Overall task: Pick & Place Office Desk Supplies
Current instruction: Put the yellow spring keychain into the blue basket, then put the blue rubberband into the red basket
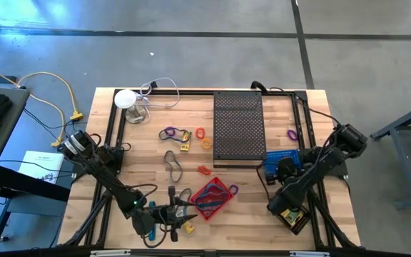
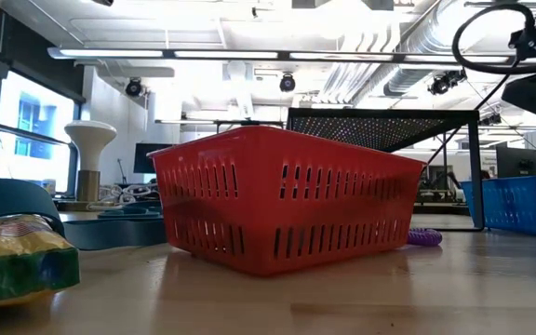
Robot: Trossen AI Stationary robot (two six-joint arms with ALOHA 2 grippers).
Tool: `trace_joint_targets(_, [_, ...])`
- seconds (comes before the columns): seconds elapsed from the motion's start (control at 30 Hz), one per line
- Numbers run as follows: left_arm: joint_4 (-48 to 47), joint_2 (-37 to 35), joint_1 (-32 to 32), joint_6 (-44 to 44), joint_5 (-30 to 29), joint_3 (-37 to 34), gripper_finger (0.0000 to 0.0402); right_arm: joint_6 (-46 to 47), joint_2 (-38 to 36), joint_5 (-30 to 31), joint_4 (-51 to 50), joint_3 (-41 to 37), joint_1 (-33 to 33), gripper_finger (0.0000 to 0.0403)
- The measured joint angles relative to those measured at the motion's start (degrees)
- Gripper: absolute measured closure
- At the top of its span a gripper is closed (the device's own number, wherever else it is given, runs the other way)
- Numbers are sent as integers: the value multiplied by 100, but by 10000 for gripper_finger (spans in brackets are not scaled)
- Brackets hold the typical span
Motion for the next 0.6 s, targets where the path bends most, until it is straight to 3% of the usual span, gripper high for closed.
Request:
trace_joint_targets(0.1, [1, 0, -2, 0, 0, 0, 238, -131, 0, 35, -100, 35, 2, 254])
trace_joint_targets(0.23, [1, 0, -4, 2, 0, 0, 238, -162, -56, 638, -118, 321, 117, 217])
trace_joint_targets(0.4, [-2, 0, -103, -497, -16, 0, 238, -180, -125, 2277, 62, 833, 597, 192])
trace_joint_targets(0.6, [-541, 0, -281, -685, 569, 0, 238, -1161, -122, 4050, 1633, 903, 1149, 188])
